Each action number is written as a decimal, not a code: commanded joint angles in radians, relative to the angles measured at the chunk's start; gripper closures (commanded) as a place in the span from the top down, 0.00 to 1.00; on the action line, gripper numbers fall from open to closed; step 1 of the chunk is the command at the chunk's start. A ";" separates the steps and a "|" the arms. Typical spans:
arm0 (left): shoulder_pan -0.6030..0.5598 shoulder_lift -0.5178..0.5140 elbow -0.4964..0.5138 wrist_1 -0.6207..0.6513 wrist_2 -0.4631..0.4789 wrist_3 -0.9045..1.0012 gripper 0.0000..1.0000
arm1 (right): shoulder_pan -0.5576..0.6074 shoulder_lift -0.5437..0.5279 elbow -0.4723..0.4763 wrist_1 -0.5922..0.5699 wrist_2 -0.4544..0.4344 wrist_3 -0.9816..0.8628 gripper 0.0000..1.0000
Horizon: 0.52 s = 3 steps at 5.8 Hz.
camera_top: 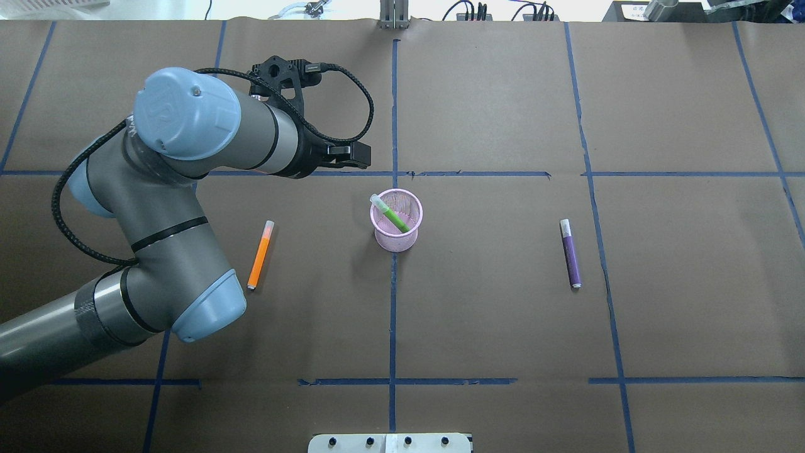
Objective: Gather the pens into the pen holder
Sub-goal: 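Raise the left gripper away from the holder while the right gripper grasps the yellow marker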
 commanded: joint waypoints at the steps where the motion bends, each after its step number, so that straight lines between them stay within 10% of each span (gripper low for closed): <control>1: 0.000 0.011 -0.022 -0.003 0.000 0.002 0.95 | -0.033 0.004 0.263 0.012 0.036 0.138 0.01; 3: -0.002 0.029 -0.031 -0.007 0.000 0.003 0.95 | -0.197 0.042 0.382 0.233 0.021 0.351 0.00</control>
